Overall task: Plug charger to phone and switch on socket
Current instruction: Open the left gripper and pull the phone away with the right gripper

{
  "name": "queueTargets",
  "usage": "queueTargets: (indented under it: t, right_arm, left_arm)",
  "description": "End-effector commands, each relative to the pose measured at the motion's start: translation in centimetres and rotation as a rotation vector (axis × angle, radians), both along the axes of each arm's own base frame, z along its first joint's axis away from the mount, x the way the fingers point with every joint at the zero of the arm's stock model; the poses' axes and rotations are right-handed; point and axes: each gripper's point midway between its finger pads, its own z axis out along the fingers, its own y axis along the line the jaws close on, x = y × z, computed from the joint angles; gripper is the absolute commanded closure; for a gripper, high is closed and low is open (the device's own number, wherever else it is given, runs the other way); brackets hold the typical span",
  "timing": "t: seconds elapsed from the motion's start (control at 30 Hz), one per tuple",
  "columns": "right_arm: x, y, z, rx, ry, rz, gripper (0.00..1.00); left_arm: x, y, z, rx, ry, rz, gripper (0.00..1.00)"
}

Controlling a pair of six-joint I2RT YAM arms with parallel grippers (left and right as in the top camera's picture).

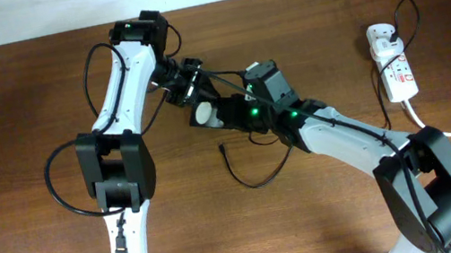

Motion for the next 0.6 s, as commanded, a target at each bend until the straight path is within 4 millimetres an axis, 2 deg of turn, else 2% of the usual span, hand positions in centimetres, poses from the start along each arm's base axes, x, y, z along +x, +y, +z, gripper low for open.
queueTargets:
  t: [0.0, 0.07, 0.17, 0.27, 0.33, 0.4, 0.47, 0.57]
  right_arm:
    - [1.8, -0.5, 2.9, 0.045, -0.078, -0.004, 0.96]
    - [1.9, -1.1, 3.1, 0.065, -0.065, 0.001, 0.96]
    - [2.1, -3.1, 2.9, 0.077, -0.03, 0.002, 0.96]
    - [1.4, -4.7, 4.0, 0.054, -0.042, 0.031, 0.96]
    - [0.9, -5.6, 5.1, 0.03, -0.066, 0.04, 0.96]
    - [0.2, -6.8, 6.9, 0.005, -0.096, 0.039, 0.96]
    - [-0.8, -8.6, 8.9, -0.007, -0.106, 0.012, 0.96]
    - [-3.0, -11.3, 11.9, -0.037, -0.137, -0.01, 0.96]
  left_arm:
    - [-0.2, 0.5, -0.2, 0.017, 0.015, 0.003, 0.72]
    - [0.1, 1.3, -0.3, 0.026, 0.004, 0.008, 0.66]
    - [1.3, 3.2, -0.3, -0.012, -0.124, -0.085, 0.6]
    - [2.1, 5.2, -0.4, -0.017, -0.161, -0.085, 0.42]
    - [2.4, 6.1, -0.4, -0.015, -0.162, -0.065, 0.38]
    - [2.7, 7.4, -0.7, 0.018, -0.164, -0.05, 0.42]
    - [2.9, 8.7, -1.3, 0.078, -0.168, -0.049, 0.53]
    - [2.9, 8.9, -1.4, 0.084, -0.168, -0.048, 0.53]
